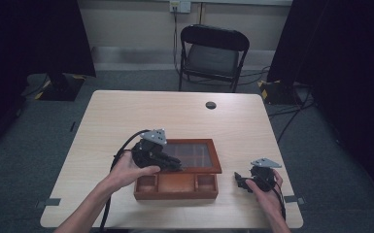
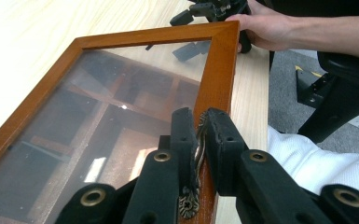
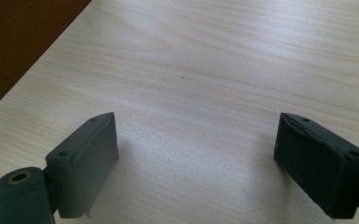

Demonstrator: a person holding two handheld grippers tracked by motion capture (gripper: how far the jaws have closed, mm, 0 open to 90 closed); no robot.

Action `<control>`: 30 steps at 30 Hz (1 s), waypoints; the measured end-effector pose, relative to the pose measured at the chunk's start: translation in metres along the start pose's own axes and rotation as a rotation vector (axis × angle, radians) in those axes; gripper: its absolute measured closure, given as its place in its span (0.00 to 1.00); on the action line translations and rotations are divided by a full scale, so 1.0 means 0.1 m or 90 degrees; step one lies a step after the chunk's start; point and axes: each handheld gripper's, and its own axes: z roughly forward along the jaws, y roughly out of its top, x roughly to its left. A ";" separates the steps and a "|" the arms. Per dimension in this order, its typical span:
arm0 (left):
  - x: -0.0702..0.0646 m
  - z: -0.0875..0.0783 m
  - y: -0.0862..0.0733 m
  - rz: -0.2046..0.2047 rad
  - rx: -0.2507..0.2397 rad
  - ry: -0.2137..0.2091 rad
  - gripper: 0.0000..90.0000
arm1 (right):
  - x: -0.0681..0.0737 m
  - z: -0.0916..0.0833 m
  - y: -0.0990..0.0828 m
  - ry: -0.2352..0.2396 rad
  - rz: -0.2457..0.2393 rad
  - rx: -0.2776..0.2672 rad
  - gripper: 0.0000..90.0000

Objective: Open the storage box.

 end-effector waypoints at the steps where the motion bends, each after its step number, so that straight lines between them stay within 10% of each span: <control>1: 0.01 0.00 0.01 -0.004 0.000 -0.001 0.91 | 0.00 0.00 0.00 0.000 0.001 0.000 0.14; 30: 0.07 -0.12 0.20 0.001 -0.004 0.019 0.91 | 0.00 0.00 0.00 0.000 -0.001 0.000 0.14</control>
